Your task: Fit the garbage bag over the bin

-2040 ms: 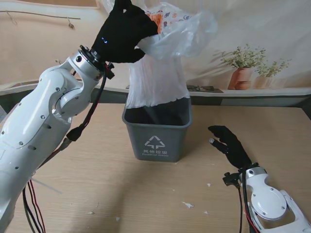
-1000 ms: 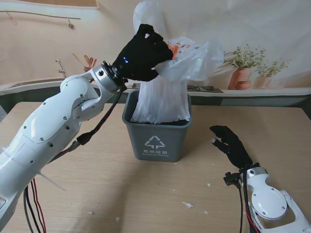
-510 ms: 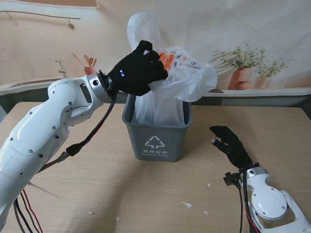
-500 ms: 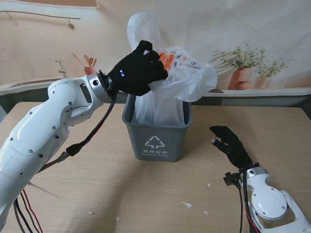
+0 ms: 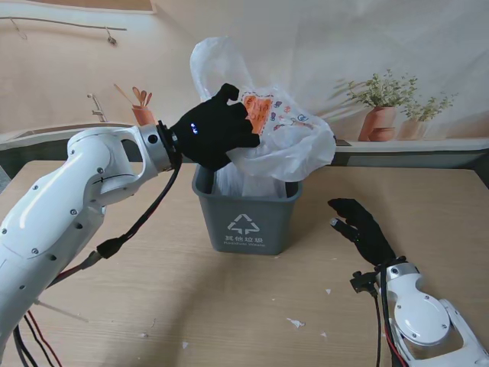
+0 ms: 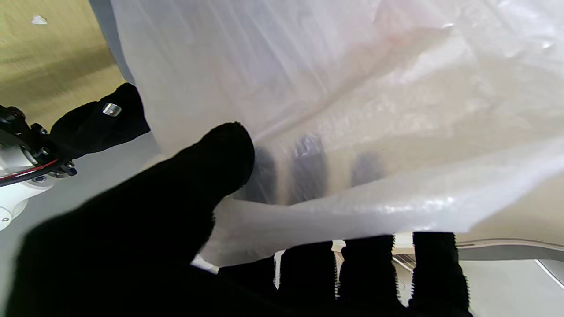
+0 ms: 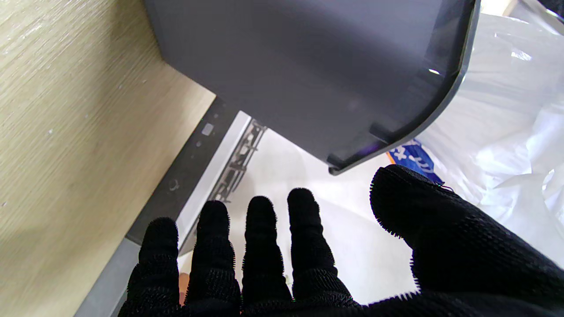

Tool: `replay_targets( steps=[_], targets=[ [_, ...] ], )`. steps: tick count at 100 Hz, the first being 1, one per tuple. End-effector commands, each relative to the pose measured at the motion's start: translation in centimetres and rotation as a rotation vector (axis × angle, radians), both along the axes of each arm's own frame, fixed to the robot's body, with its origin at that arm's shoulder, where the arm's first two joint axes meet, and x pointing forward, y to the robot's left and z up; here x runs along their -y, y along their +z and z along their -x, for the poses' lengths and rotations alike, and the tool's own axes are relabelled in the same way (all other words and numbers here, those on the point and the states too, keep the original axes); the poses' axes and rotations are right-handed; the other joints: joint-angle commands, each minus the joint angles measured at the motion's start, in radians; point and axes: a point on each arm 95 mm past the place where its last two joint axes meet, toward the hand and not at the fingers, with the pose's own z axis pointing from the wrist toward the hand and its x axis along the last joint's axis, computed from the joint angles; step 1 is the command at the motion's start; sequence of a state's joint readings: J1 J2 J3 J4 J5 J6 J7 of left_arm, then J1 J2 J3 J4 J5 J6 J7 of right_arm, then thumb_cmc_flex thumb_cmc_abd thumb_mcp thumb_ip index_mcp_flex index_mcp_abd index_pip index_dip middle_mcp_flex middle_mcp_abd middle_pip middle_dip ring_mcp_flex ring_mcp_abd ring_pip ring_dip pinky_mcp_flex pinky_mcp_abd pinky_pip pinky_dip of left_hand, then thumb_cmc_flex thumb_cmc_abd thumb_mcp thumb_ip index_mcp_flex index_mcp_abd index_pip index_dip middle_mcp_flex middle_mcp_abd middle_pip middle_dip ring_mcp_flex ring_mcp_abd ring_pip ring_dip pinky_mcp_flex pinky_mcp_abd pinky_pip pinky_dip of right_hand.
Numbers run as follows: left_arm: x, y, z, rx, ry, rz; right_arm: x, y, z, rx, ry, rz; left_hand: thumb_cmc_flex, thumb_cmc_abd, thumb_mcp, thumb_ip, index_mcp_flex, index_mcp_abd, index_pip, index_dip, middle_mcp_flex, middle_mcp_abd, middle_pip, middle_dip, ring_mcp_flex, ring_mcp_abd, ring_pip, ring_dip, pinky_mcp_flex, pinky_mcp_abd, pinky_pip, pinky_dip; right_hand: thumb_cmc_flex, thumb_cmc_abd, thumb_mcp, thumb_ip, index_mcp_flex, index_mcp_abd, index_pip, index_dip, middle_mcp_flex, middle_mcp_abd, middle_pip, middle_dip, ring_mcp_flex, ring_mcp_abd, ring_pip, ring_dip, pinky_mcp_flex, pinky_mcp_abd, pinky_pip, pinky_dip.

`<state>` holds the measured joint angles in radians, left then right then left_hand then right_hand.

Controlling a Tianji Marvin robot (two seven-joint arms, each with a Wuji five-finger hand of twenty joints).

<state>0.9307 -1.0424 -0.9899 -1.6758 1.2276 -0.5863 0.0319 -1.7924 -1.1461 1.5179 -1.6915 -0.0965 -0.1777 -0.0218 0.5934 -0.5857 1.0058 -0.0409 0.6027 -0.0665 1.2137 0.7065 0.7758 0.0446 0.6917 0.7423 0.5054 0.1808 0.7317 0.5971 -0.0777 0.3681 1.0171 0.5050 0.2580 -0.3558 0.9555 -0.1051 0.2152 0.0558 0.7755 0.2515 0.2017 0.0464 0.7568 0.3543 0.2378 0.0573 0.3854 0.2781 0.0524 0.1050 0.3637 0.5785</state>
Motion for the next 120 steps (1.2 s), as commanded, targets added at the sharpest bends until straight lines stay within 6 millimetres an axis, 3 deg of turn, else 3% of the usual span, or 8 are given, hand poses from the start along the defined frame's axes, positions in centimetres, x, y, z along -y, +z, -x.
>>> replay_targets(
  steps=[1, 14, 18, 33, 43, 77, 120],
  targets=[
    [0.5, -0.3, 0.3, -0.019, -0.001, -0.021, -0.4, -0.3, 0.1, -0.017, 0.012, -0.008, -0.03, -0.027, 0.09, 0.077, 0.039, -0.028, 0.032, 0.033, -0.007, -0.018, -0.004, 0.021, 0.016, -0.003, -0.02, -0.007, -0.002, 0.012, -0.03, -0.016, -0.023, 0.014, -0.013, -0.007, 0.001, -0.005, -0.005, -0.011, -0.026, -0.011, 0.005, -0.003, -0.021, -0.04, -0.003, -0.006, -0.004, -0.016, -0.025, 0.015],
    [0.6, -1.2, 0.2, -0.051, 0.017, -0.05, -0.4, -0.3, 0.2, -0.016, 0.015, -0.008, -0.075, -0.042, 0.147, 0.172, 0.071, -0.02, 0.042, 0.071, -0.049, -0.028, -0.001, -0.004, -0.005, -0.007, -0.045, -0.002, 0.004, 0.007, -0.062, -0.032, -0.019, 0.012, -0.011, -0.007, 0.003, -0.004, -0.003, -0.01, -0.023, -0.01, 0.007, -0.003, -0.02, -0.039, -0.003, -0.006, -0.003, -0.015, -0.025, 0.016],
    [0.7, -1.4, 0.2, -0.063, 0.025, -0.053, -0.4, -0.3, 0.2, -0.017, 0.015, -0.008, -0.083, -0.044, 0.156, 0.196, 0.079, -0.013, 0.045, 0.077, -0.059, -0.015, 0.003, -0.017, -0.009, -0.006, -0.05, -0.001, 0.004, 0.007, -0.072, -0.036, -0.02, 0.013, -0.012, -0.007, 0.002, -0.005, -0.003, -0.01, -0.024, -0.009, 0.006, -0.003, -0.021, -0.039, -0.003, -0.006, -0.003, -0.016, -0.025, 0.016],
    [0.6, -2.2, 0.6, -0.104, 0.053, -0.064, -0.4, -0.3, 0.2, -0.013, 0.015, -0.009, -0.107, -0.052, 0.18, 0.247, 0.111, -0.01, 0.048, 0.084, -0.042, -0.017, 0.008, -0.038, 0.006, -0.004, -0.056, -0.001, 0.004, 0.007, -0.077, -0.039, -0.022, 0.012, -0.012, -0.007, 0.004, -0.004, -0.004, -0.01, -0.023, -0.009, 0.006, -0.003, -0.019, -0.038, -0.003, -0.006, -0.002, -0.014, -0.025, 0.016],
    [0.7, -2.5, 0.8, -0.15, 0.074, -0.056, -0.5, -0.3, 0.2, -0.014, 0.017, -0.01, -0.115, -0.05, 0.177, 0.26, 0.149, -0.007, 0.065, 0.097, -0.013, -0.016, 0.006, -0.039, 0.025, 0.004, -0.058, -0.001, 0.008, 0.017, -0.085, -0.043, -0.022, 0.013, -0.012, -0.007, 0.002, -0.005, -0.005, -0.011, -0.024, -0.011, 0.006, -0.003, -0.021, -0.04, -0.003, -0.006, -0.003, -0.016, -0.025, 0.015],
    [1.4, -4.1, 0.6, -0.26, 0.124, -0.082, -0.5, -0.4, 0.2, -0.015, 0.019, -0.01, -0.113, -0.048, 0.154, 0.271, 0.157, -0.007, 0.056, 0.098, 0.0, -0.018, -0.002, -0.03, 0.038, 0.004, -0.065, 0.001, 0.011, 0.017, -0.098, -0.049, -0.023, 0.013, -0.012, -0.007, 0.002, -0.004, -0.005, -0.011, -0.023, -0.011, 0.006, -0.003, -0.02, -0.039, -0.003, -0.006, -0.003, -0.016, -0.025, 0.015],
    [1.5, -5.6, -0.1, -0.342, 0.182, -0.061, -0.4, -0.5, 0.2, -0.016, 0.015, -0.012, -0.098, -0.044, 0.128, 0.247, 0.153, -0.002, 0.038, 0.084, -0.007, -0.007, -0.007, -0.028, 0.034, 0.007, -0.069, 0.008, 0.011, 0.017, -0.098, -0.048, -0.022, 0.012, -0.013, -0.007, 0.002, -0.004, -0.004, -0.011, -0.024, -0.01, 0.006, -0.003, -0.019, -0.038, -0.003, -0.006, -0.003, -0.015, -0.025, 0.016]
  ],
)
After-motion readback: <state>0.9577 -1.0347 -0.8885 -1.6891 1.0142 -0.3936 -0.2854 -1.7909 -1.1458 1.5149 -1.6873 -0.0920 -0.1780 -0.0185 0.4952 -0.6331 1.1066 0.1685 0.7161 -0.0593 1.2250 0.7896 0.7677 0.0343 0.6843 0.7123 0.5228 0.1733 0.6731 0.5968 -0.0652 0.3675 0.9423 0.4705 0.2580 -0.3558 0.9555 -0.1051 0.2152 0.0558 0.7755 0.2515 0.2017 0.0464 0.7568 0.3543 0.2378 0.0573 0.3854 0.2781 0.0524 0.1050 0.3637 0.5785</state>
